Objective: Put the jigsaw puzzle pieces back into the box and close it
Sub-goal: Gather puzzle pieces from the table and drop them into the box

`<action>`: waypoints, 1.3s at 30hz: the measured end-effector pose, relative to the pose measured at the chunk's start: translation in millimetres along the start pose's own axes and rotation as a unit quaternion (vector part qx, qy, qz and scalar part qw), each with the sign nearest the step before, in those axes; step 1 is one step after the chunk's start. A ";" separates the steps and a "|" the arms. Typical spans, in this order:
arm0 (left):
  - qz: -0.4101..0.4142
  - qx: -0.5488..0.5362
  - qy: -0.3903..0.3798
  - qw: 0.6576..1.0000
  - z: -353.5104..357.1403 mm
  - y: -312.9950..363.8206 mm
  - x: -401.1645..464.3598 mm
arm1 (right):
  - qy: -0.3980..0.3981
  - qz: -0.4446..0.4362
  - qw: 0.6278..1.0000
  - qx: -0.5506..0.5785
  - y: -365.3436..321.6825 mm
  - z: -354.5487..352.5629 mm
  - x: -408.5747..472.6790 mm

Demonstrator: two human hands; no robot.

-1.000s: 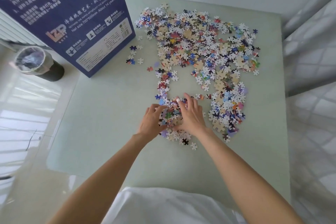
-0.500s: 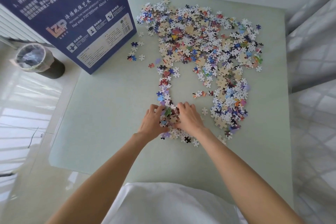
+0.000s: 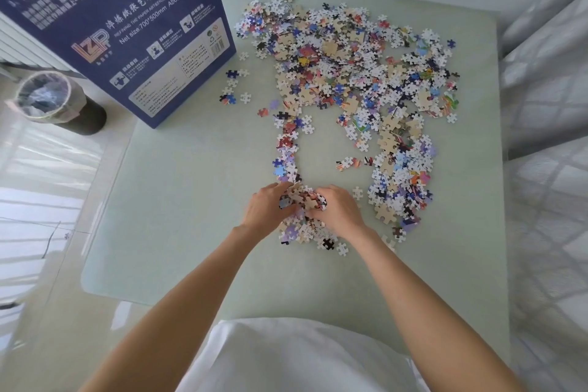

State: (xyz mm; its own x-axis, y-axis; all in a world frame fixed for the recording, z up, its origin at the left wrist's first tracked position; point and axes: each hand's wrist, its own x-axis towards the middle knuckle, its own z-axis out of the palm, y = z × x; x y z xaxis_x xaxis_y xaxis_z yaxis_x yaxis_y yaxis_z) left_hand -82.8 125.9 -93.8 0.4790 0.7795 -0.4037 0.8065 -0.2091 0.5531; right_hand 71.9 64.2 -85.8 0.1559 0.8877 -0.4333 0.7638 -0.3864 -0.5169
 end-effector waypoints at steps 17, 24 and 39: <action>-0.032 -0.087 0.034 0.995 -50.3 1.0 -18.7 | 0.080 -0.024 0.996 0.027 -3.0 -31.0 -19.6; 0.005 -0.056 0.007 0.998 -100.2 6.2 -22.3 | 0.096 -0.014 0.993 0.070 -41.2 -63.8 -20.1; 0.163 0.151 0.433 0.874 -418.8 45.8 -26.5 | 0.166 -0.285 0.929 0.169 -254.8 -234.8 56.6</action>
State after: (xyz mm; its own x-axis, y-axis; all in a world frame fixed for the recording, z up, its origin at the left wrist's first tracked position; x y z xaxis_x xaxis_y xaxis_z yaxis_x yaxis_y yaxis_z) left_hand -203.7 342.9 247.4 0.3641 0.7764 0.5145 0.7929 -0.5482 0.2661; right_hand 33.2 271.7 194.7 0.0145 0.9787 0.2047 0.5510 0.1630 -0.8184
